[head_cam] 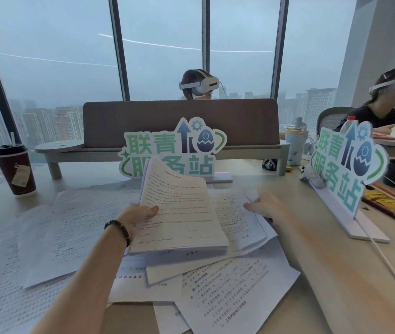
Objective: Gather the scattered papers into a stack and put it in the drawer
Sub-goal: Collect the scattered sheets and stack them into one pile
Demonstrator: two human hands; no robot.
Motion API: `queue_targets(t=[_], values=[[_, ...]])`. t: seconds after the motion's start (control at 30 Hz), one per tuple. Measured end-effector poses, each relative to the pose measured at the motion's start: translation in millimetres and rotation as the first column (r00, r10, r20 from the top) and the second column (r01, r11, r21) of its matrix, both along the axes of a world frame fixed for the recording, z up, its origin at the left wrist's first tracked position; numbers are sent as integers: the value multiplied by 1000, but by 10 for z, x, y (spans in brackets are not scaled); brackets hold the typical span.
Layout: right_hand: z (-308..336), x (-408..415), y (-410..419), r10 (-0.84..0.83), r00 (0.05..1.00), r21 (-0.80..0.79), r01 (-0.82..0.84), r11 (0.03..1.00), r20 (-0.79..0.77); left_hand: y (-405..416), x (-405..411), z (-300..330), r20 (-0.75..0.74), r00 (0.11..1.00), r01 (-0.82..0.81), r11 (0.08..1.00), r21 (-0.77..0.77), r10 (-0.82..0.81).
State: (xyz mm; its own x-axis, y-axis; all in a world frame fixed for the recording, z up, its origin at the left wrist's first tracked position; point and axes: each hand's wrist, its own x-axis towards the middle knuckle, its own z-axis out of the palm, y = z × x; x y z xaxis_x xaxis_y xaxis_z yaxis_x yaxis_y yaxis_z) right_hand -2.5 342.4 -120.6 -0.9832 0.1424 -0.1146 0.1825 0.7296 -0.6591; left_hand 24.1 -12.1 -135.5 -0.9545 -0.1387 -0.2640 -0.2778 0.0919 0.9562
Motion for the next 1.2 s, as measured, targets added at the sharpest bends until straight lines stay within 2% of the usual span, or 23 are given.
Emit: queue_targets(t=[0.13, 0.23, 0.33, 0.5, 0.67, 0.77, 0.83, 1.2], values=[[-18, -10, -5, -10, 999, -14, 10, 1000, -43, -4, 11, 5, 6, 1000, 4, 1000, 8, -4], [-14, -26, 12, -89, 990, -207, 65, 976, -106, -7, 11, 4, 13, 1000, 2, 1000, -5, -2], [26, -2, 42, -133, 987, -295, 100, 950, -94, -1, 11, 12, 11, 1000, 1, 1000, -15, -1], [27, 37, 132, 16, 992, -100, -3, 995, 126, 10, 28, 27, 13, 1000, 5, 999, -35, -5], [125, 21, 82, 78, 997, -152, -74, 986, 20, 10, 39, 18, 29, 1000, 10, 998, -54, -9], [280, 16, 74, 64, 998, -358, -68, 931, -23, 43, 74, 32, 21, 1000, 19, 995, -96, -17], [400, 39, 56, 69, 997, -416, -74, 907, -27, 68, 93, 37, 13, 1000, 12, 994, -108, -10], [1154, 66, -219, 121, 986, -292, -150, 945, -114, 86, 76, 26, 35, 999, -8, 979, -205, 16]])
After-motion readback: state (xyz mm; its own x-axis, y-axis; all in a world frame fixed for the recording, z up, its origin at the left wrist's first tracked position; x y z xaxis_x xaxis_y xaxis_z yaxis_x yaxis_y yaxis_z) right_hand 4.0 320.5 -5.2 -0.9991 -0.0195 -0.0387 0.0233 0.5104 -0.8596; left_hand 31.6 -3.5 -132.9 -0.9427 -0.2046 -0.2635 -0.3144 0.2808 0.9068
